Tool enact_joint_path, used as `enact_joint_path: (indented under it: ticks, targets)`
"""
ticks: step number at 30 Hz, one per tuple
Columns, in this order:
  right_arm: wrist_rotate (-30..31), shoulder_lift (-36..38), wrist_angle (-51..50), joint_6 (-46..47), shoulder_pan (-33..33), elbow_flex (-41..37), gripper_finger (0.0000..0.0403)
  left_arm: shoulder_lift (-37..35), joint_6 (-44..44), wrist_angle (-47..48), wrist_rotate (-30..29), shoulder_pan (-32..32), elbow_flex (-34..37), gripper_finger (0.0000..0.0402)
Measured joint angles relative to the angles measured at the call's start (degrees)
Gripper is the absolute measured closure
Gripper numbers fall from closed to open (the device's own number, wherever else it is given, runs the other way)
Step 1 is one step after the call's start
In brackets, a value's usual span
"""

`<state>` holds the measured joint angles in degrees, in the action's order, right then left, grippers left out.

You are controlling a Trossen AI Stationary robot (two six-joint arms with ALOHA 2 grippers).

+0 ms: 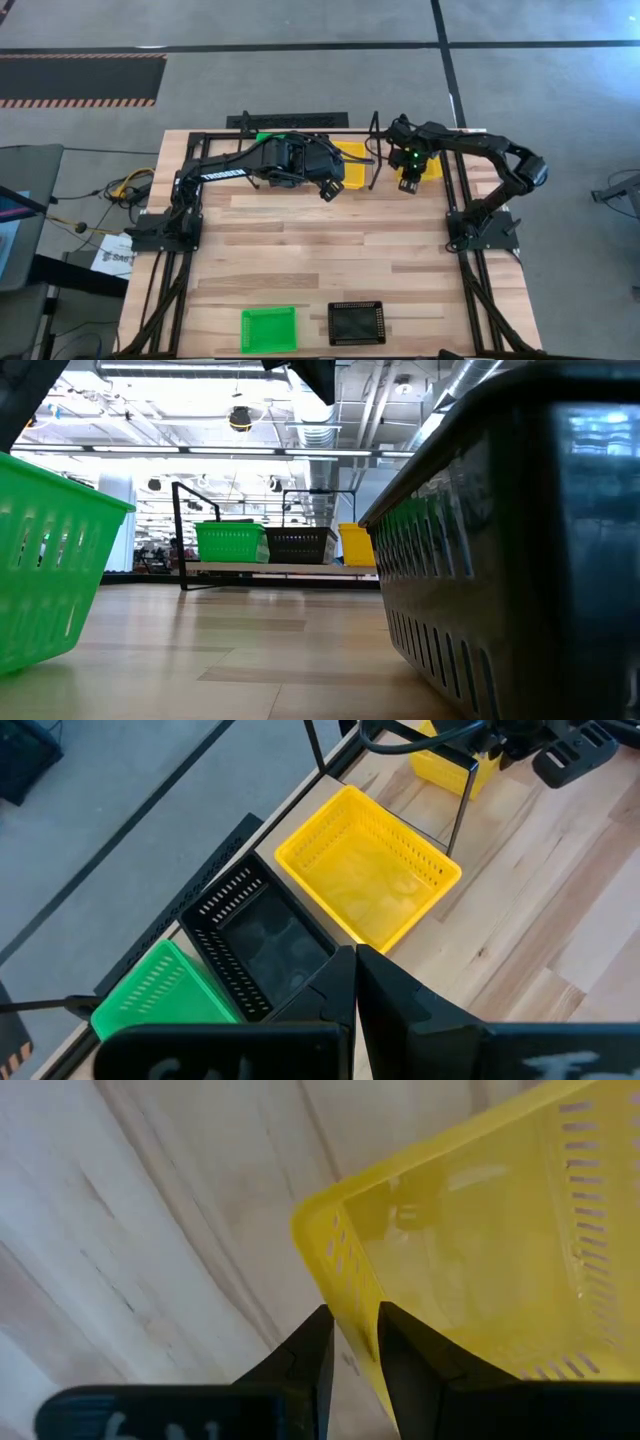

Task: Stack baskets on shelf by color
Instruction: Stack the yellow basket on top of the yellow basket on the shelf

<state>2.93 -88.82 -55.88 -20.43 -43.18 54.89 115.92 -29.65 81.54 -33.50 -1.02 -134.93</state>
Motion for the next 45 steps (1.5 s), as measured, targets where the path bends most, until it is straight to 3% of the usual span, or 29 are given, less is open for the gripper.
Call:
enact_joint_path:
  ticks: [20, 23, 27, 32, 37, 45]
  targets:
    - [0.29, 0.0, 7.17, 1.81, 0.02, -5.68, 0.0303, 0.0, -1.15, -0.02, -0.02, 0.0, 0.0, 0.0401]
    - [1.8, 0.0, 7.05, 2.89, 0.01, -5.68, 0.0324, 0.01, -1.51, -0.02, -0.02, 0.0, 0.0, 0.0401]
    - [2.31, 0.07, 6.75, 2.99, -0.04, -5.63, 0.0387, 0.01, -1.68, -0.02, 0.52, 0.07, 0.0, 0.0401]
    - [2.4, 0.21, 5.03, 4.39, 0.93, -5.6, 0.0395, 0.0, -1.68, -0.02, 1.64, 0.09, 0.0, 0.0401]
    - [2.12, 4.68, -0.82, 6.96, 5.96, -5.75, 0.0398, 0.02, -1.44, 0.0, 1.65, 0.09, 0.0, 0.0401]
    - [-0.99, 22.37, -8.88, 20.62, 21.53, -5.77, 0.04, 0.02, -1.35, 0.0, 1.66, -0.16, 0.0, 0.0401]
